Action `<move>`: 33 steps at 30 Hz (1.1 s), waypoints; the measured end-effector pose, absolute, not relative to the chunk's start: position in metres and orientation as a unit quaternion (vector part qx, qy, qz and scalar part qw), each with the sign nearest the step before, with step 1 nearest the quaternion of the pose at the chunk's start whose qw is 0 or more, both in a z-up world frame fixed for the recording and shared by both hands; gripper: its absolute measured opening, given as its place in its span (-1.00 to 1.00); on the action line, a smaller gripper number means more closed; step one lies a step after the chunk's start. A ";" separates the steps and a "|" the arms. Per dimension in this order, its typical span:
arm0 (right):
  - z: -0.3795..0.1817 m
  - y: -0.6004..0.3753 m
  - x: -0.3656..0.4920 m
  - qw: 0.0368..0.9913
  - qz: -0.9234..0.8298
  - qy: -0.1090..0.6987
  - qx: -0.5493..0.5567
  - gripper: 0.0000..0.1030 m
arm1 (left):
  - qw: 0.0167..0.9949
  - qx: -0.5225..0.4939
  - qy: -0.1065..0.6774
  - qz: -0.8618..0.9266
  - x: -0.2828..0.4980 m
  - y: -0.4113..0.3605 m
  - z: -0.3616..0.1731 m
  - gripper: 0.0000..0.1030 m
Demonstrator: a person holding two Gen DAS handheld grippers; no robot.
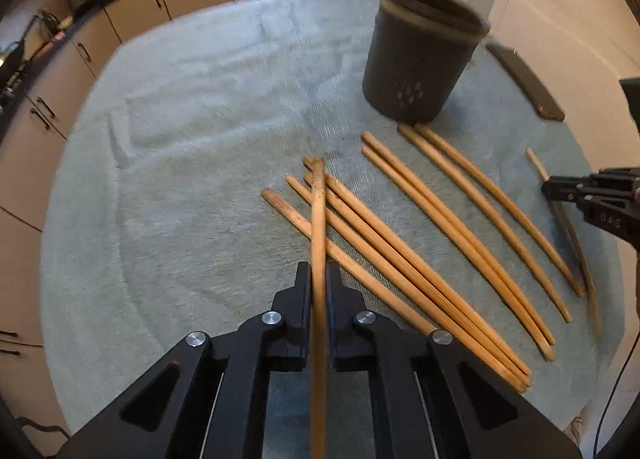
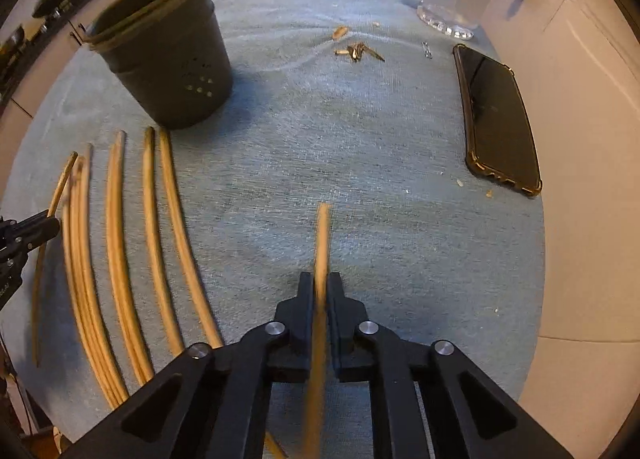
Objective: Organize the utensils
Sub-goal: 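Lift both held chopsticks upright and carry them over the dark holder cup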
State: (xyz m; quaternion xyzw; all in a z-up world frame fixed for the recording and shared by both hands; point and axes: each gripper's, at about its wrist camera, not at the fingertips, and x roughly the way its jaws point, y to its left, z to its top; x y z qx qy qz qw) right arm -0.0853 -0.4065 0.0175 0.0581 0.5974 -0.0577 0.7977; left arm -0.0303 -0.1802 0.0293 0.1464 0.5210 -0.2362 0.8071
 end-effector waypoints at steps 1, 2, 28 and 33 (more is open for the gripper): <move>0.021 -0.406 -0.091 0.806 -0.054 0.586 0.065 -0.87 | 0.814 0.140 0.510 -0.238 -0.035 -0.177 0.035 -0.87; 0.026 -0.406 -0.097 0.814 -0.052 0.573 0.074 -0.87 | 0.820 0.133 0.502 -0.242 -0.040 -0.172 0.043 -0.87; 0.211 -0.404 -0.158 0.951 -0.021 0.255 0.175 -0.87 | 0.909 -0.020 0.280 -0.308 -0.083 -0.163 0.217 -0.87; 0.246 -0.405 -0.126 0.960 -0.013 0.214 0.181 -0.87 | 0.919 -0.042 0.254 -0.299 -0.043 -0.188 0.242 -0.87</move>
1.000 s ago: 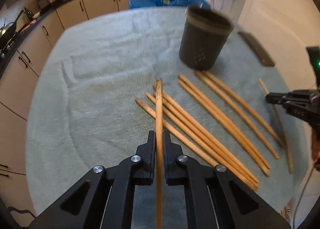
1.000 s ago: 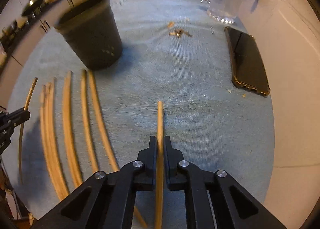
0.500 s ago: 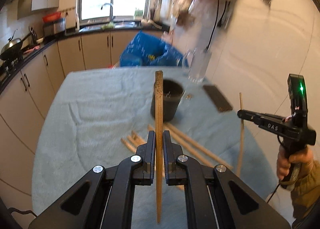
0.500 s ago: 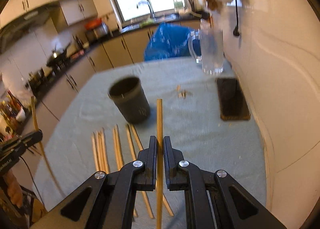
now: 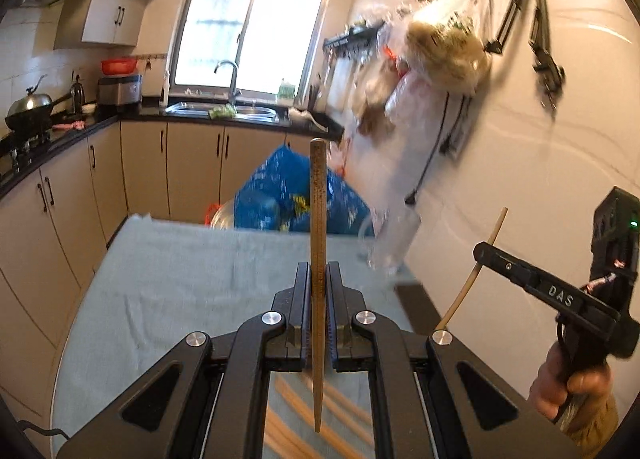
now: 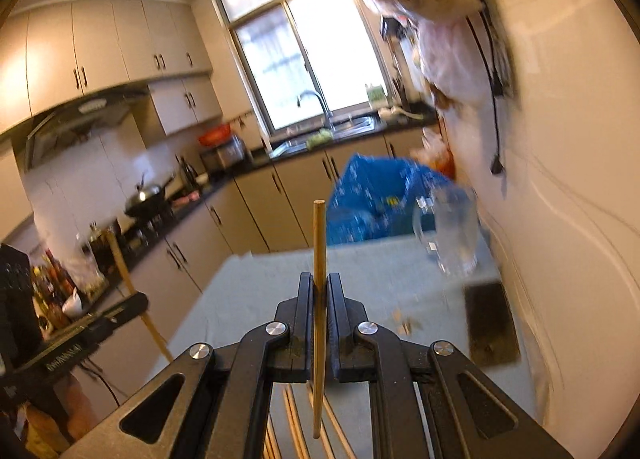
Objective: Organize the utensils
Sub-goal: 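Lift both held chopsticks upright and carry them over the dark holder cup, then drop the chopsticks into the holder cup by opening both grippers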
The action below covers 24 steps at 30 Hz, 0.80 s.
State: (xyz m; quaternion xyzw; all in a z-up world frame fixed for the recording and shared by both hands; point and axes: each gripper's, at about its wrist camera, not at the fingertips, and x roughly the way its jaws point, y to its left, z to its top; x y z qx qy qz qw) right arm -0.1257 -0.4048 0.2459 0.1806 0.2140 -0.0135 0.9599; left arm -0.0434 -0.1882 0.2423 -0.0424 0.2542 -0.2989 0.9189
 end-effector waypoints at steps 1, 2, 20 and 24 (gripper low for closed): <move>0.251 -0.404 -0.116 0.961 -0.011 0.207 0.182 -0.87 | 0.921 -0.044 0.249 -0.297 -0.036 -0.195 0.246 -0.87; 0.254 -0.404 -0.109 0.962 -0.010 0.201 0.183 -0.87 | 0.923 -0.045 0.243 -0.295 -0.027 -0.202 0.250 -0.87; 0.176 -0.406 -0.010 0.952 -0.033 0.256 0.167 -0.86 | 0.917 -0.009 0.309 -0.253 0.070 -0.280 0.176 -0.87; 0.166 -0.407 -0.008 0.947 -0.034 0.272 0.168 -0.66 | 0.916 -0.012 0.314 -0.251 0.065 -0.271 0.173 -0.78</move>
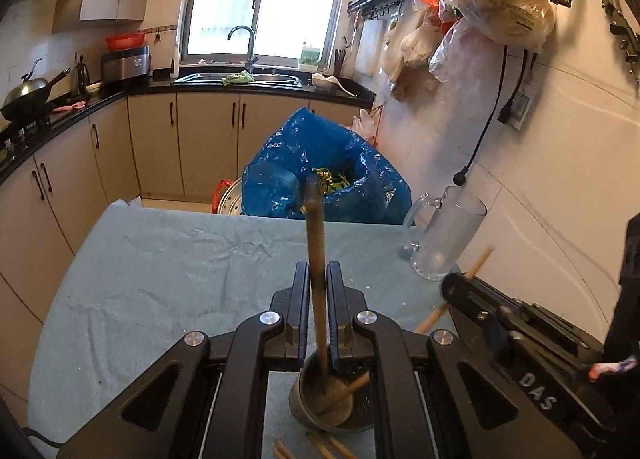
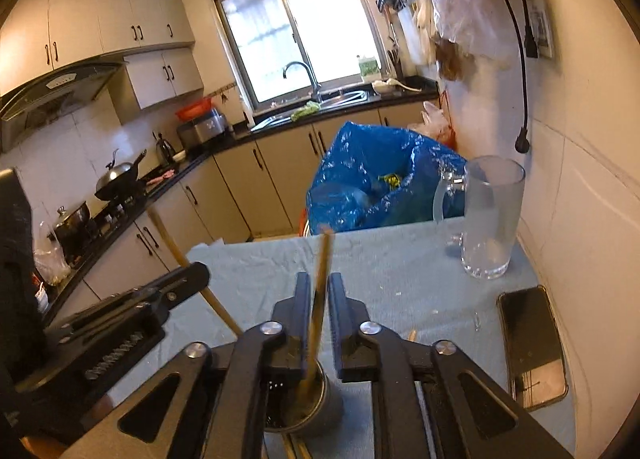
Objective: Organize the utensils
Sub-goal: 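Drop the chopsticks into the holder cup by opening both grippers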
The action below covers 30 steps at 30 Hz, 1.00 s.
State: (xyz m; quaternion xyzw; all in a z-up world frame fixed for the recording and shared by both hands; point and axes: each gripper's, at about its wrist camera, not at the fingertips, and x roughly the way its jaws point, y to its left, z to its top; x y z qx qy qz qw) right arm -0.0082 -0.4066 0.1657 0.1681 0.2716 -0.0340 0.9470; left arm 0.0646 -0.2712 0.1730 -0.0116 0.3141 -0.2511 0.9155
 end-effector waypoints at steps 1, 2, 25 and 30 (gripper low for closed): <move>0.165 -0.407 -0.008 0.946 -0.034 0.274 0.168 -0.43 | 0.916 -0.011 0.312 -0.250 0.062 -0.269 0.175 -0.64; 0.165 -0.406 -0.009 0.946 -0.035 0.275 0.167 -0.29 | 0.918 -0.011 0.309 -0.249 0.058 -0.266 0.178 -0.54; 0.196 -0.306 -0.150 0.947 -0.172 0.264 -0.062 0.43 | 0.949 0.005 0.250 -0.194 -0.109 -0.148 0.192 0.27; 0.185 -0.288 -0.170 0.942 -0.178 0.269 -0.092 0.47 | 0.945 -0.002 0.272 -0.180 -0.121 -0.134 0.171 0.27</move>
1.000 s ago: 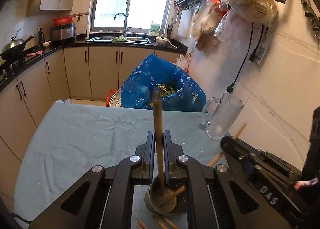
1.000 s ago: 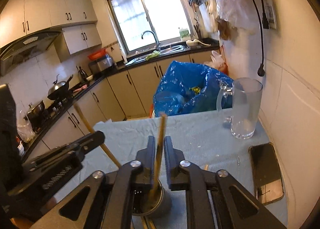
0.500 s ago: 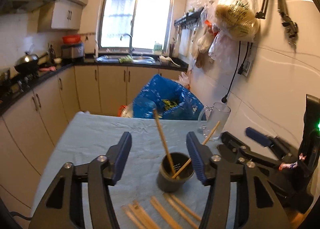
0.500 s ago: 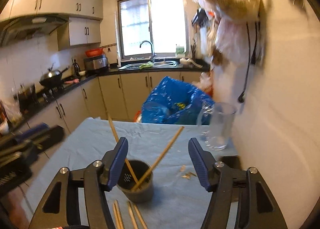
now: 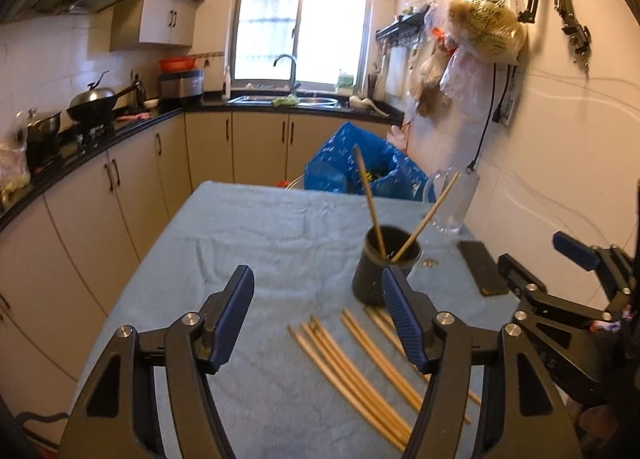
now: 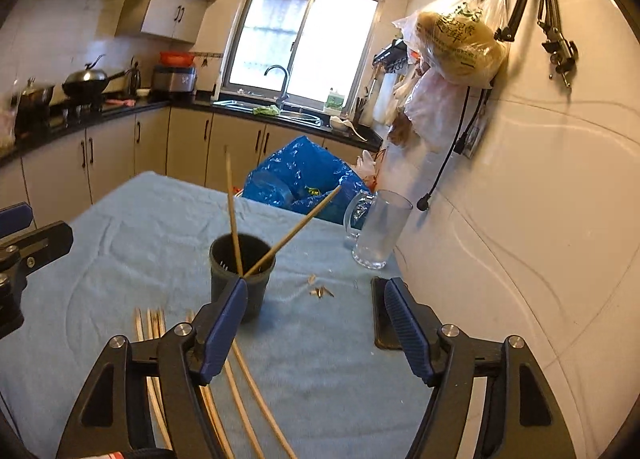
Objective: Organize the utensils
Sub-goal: 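Drop the chopsticks into the holder cup by opening both grippers, then grasp another chopstick with the left gripper while the right gripper grasps one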
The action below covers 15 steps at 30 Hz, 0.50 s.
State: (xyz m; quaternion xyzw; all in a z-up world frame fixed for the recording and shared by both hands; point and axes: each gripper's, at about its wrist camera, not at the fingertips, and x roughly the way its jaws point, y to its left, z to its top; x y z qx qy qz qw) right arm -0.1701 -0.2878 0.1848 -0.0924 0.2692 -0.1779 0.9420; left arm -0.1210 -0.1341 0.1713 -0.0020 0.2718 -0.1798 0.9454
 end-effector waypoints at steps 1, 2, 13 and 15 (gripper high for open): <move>0.183 -0.286 -0.173 0.941 -0.178 0.270 -0.096 0.47 | 0.945 -0.001 0.275 -0.175 -0.122 -0.132 0.168 0.27; 0.181 -0.284 -0.175 0.941 -0.179 0.271 -0.099 0.48 | 0.945 -0.002 0.280 -0.170 -0.123 -0.129 0.164 0.27; 0.120 -0.314 -0.176 0.920 -0.141 0.365 -0.031 0.55 | 0.915 -0.015 0.376 -0.149 -0.105 -0.111 0.103 0.27; 0.097 -0.326 -0.174 0.910 -0.122 0.397 -0.006 0.55 | 0.904 -0.008 0.402 -0.145 -0.098 -0.113 0.085 0.27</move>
